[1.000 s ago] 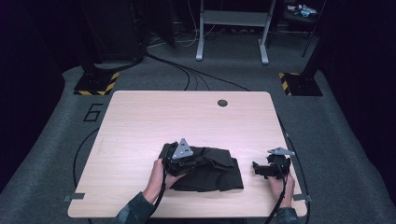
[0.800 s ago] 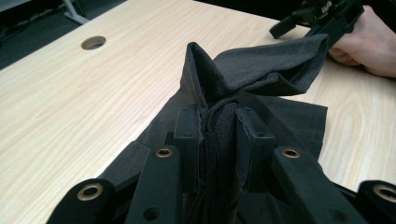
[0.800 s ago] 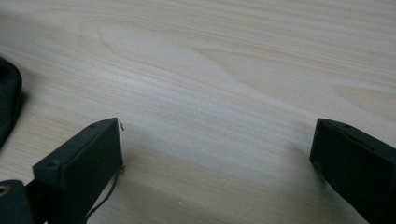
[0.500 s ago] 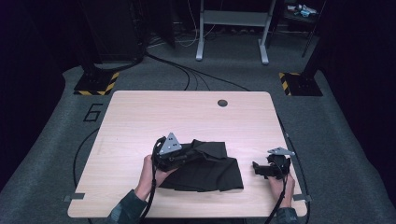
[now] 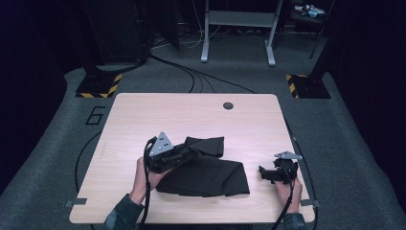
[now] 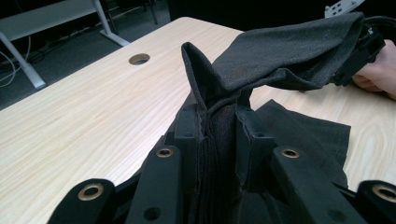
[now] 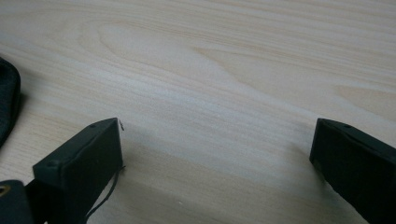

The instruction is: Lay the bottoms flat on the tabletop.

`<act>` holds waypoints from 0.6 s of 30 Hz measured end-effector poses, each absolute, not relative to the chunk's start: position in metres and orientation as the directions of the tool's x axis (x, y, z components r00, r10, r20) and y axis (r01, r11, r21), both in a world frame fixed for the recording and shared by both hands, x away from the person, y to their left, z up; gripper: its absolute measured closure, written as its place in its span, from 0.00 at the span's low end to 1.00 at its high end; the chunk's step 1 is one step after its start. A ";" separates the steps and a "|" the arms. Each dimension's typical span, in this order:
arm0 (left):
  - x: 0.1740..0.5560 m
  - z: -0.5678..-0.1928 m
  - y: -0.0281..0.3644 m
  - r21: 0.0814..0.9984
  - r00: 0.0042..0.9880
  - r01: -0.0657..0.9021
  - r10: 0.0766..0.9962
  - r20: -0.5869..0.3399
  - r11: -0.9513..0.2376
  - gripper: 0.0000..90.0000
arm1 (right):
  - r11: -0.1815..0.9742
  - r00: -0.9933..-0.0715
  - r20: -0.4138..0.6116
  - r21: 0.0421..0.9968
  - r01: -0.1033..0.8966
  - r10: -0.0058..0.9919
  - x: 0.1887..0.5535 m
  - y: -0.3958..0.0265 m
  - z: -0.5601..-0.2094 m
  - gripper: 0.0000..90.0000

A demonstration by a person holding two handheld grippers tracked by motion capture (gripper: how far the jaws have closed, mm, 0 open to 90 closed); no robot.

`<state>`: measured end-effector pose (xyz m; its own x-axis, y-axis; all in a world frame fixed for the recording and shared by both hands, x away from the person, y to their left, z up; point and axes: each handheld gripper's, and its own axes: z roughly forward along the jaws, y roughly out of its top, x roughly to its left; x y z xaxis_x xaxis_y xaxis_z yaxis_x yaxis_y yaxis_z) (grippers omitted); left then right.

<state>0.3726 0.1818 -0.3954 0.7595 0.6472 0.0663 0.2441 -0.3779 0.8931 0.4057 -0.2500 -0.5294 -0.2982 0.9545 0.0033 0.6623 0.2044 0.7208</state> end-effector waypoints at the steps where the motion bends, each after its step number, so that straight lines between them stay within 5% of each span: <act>1: 0.372 -0.394 0.186 0.892 0.758 0.247 0.649 0.065 -0.378 0.81 | 0.206 -0.299 0.003 0.720 0.663 0.954 0.406 -0.250 -0.529 0.02; 18: 0.368 -0.386 0.234 0.928 0.672 0.241 0.739 0.050 -0.282 0.82 | 0.200 -0.296 0.007 0.722 0.662 0.955 0.406 -0.249 -0.529 0.02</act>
